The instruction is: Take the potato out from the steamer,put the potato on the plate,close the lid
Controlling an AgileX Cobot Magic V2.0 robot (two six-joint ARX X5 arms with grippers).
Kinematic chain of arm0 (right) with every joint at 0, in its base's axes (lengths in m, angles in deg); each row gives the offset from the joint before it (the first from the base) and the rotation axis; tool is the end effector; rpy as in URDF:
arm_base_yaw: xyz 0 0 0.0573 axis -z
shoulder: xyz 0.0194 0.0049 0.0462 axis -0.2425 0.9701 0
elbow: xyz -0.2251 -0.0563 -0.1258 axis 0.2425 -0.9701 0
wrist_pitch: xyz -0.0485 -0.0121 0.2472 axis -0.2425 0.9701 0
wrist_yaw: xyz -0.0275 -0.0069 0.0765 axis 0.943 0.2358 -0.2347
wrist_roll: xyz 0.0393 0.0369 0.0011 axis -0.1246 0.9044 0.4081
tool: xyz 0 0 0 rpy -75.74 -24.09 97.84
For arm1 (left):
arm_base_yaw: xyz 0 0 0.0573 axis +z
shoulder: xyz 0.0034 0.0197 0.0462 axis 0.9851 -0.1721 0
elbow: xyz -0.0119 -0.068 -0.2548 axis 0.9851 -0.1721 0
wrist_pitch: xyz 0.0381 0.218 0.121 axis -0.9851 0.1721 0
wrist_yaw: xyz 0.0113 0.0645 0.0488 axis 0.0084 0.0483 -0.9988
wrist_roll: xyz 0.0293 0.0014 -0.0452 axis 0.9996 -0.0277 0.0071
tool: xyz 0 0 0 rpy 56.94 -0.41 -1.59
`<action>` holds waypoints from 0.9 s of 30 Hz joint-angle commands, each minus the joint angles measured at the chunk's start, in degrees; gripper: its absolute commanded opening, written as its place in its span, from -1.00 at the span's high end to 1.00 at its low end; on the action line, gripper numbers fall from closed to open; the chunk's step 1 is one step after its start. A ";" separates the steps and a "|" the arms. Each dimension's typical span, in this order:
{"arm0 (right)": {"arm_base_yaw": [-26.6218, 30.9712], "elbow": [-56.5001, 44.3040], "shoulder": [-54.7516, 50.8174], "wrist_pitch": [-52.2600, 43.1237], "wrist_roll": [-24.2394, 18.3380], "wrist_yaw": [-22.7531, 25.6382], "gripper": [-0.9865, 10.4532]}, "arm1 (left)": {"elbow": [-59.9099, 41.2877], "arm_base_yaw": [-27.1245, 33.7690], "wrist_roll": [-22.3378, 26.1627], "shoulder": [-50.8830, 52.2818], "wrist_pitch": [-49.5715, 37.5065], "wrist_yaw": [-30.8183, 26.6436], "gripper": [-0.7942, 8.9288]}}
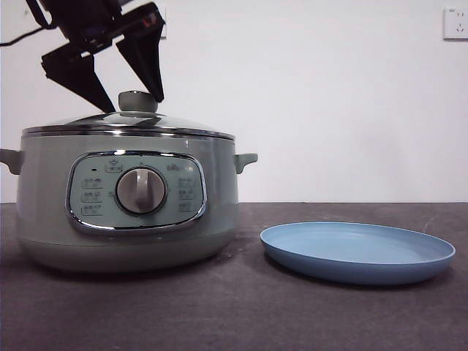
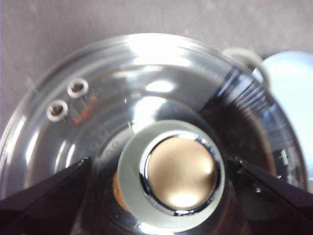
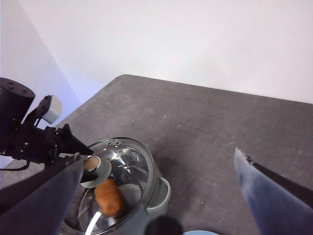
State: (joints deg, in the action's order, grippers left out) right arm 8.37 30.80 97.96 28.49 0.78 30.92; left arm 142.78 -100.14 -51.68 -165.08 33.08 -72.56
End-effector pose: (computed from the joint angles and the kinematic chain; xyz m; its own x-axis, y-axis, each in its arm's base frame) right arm 0.2198 0.0382 0.4626 0.7211 0.6371 -0.2721 -0.6096 0.7702 0.1877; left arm 0.3088 -0.1175 0.3190 0.5096 -0.3545 -0.7840 0.4608 0.8820 -0.0992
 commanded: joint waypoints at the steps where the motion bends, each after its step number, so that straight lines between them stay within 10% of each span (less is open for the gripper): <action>1: -0.15 0.20 0.24 -0.13 -0.28 0.20 -0.38 | 0.15 -0.22 0.76 -0.35 -0.09 -0.11 -0.12; 7: -0.15 0.22 0.24 -0.13 -0.26 0.20 -0.38 | 0.15 -0.22 2.25 -0.35 0.35 -0.02 0.85; 27: -1.60 0.22 0.46 0.04 0.44 -0.33 -0.38 | 15.67 -0.09 4.68 0.55 5.46 0.00 0.85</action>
State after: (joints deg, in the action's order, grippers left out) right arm 7.32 30.80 98.03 29.01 0.85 30.74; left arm 154.93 -100.40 -48.47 -165.61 40.56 -73.11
